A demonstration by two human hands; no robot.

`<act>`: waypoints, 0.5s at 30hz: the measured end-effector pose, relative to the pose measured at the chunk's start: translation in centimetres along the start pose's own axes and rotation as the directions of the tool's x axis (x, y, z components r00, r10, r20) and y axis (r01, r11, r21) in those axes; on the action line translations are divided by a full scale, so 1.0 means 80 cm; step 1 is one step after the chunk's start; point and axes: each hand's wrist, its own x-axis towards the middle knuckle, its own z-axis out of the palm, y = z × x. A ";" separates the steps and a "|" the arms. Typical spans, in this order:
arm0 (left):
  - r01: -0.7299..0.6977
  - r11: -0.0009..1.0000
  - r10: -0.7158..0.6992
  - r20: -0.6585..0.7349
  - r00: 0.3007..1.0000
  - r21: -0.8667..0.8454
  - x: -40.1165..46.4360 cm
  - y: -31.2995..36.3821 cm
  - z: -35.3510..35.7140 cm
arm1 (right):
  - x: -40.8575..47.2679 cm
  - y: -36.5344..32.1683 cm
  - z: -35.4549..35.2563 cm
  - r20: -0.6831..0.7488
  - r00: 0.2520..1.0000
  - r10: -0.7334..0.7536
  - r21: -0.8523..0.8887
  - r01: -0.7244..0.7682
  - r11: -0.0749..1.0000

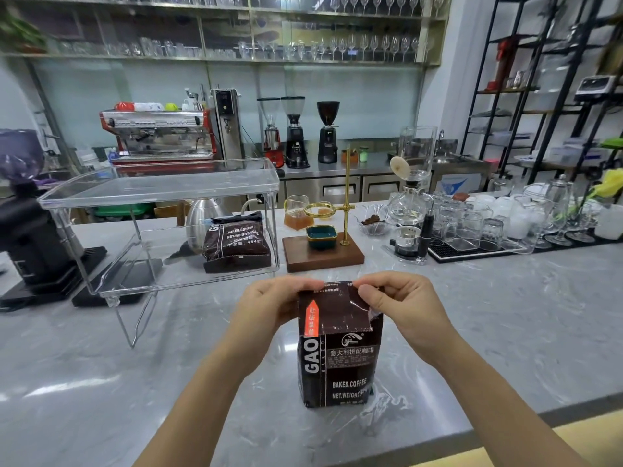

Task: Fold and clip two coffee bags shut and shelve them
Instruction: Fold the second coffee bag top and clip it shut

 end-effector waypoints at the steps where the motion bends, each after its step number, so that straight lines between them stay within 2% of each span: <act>1: -0.014 0.999 0.015 -0.017 1.000 0.039 -0.001 0.000 0.003 | 0.000 0.001 0.000 -0.004 1.000 -0.007 -0.009 0.007 1.000; 5: -0.064 0.992 0.076 -0.114 0.991 0.105 -0.003 -0.004 0.017 | -0.002 -0.001 0.002 -0.008 1.000 -0.004 0.002 0.004 1.000; 9: -0.062 0.998 0.066 -0.198 0.978 0.026 -0.002 -0.011 0.027 | 0.001 -0.006 0.000 0.009 0.999 0.048 -0.054 -0.047 0.997; 15: -0.068 0.998 0.064 -0.233 0.970 -0.011 -0.005 -0.013 0.041 | 0.002 -0.010 0.016 -0.001 0.997 0.074 -0.122 -0.074 0.990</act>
